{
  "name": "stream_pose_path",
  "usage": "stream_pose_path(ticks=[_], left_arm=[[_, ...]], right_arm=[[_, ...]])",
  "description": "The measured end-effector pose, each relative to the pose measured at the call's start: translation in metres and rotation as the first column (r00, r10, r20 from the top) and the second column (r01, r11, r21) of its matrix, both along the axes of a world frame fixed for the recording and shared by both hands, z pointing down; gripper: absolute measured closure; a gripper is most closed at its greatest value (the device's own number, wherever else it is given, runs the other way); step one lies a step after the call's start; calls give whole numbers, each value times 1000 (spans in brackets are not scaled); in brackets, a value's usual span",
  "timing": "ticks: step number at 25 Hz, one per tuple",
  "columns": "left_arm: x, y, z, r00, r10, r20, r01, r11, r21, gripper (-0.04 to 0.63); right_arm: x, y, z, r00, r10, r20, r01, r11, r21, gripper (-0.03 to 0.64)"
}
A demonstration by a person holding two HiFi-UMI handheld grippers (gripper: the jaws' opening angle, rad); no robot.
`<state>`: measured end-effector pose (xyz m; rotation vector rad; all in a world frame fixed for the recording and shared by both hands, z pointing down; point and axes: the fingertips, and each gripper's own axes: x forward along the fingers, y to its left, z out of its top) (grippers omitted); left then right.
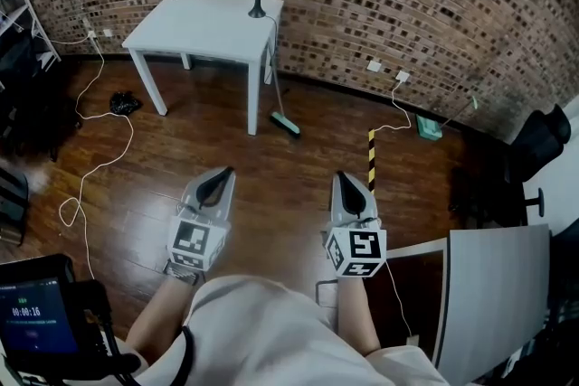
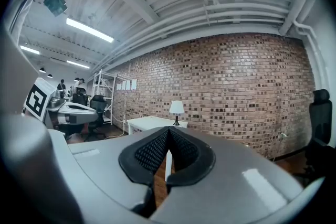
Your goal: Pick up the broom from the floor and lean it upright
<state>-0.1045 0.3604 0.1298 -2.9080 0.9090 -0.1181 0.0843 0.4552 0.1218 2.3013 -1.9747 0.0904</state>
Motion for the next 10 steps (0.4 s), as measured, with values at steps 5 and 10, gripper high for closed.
stream_pose_path(ticks=[5, 10], left_arm=[[1, 3, -1, 1000, 1, 2, -1, 1000, 0, 595], [-2, 9, 3, 1000, 1, 0, -1, 1000, 6, 595]], right_arm=[[-1, 4, 1, 1000, 1, -8, -1, 1000, -4, 606], [-4, 10, 7, 1000, 2, -7, -2, 1000, -4, 606]])
